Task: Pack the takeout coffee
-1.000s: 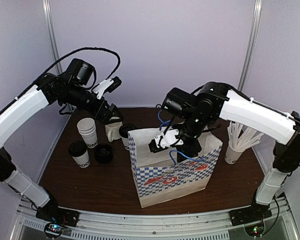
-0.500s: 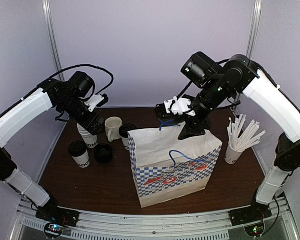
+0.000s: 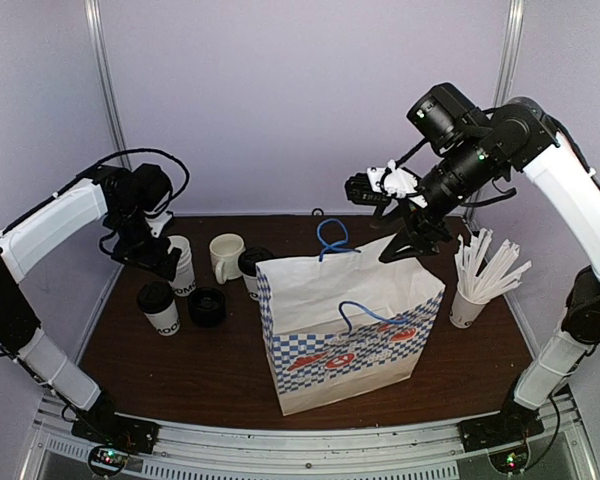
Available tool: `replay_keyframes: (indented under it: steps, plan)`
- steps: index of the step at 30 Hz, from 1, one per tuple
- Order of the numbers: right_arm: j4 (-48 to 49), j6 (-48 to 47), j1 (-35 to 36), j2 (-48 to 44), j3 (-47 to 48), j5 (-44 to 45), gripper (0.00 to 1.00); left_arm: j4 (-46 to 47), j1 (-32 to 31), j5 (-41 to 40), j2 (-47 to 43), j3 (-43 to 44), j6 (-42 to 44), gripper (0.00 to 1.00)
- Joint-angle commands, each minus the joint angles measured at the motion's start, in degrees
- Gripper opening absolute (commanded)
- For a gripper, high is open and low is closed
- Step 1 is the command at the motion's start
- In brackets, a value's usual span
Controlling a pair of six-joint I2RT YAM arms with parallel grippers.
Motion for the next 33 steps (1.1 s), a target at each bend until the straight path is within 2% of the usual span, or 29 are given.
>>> replay_keyframes:
  steps: [1, 10, 18, 28, 33]
  plan:
    - [1.91, 0.85, -0.82, -0.27, -0.84, -1.84, 0.67, -0.92, 0.43, 2.22, -0.02, -2.74, -2.95, 0.98]
    - [3.55, 1.22, -1.35, 0.02, -2.92, -0.97, 0.67, 2.03, 2.35, 4.08, 0.23, -7.03, -3.0, 0.98]
    - [4.42, 1.57, -1.58, 0.2, -3.68, -0.08, 0.67, 2.42, 3.22, 3.08, 1.11, -7.48, -2.71, 0.97]
    - [5.16, 1.61, -1.58, -0.28, -5.55, 0.73, 0.67, 3.94, 4.53, 3.51, 3.33, -7.9, -3.09, 0.89]
    - [5.25, 1.58, -1.58, -0.67, -6.07, 1.27, 0.67, 4.04, 4.58, 3.86, 4.37, -6.32, -2.31, 0.89]
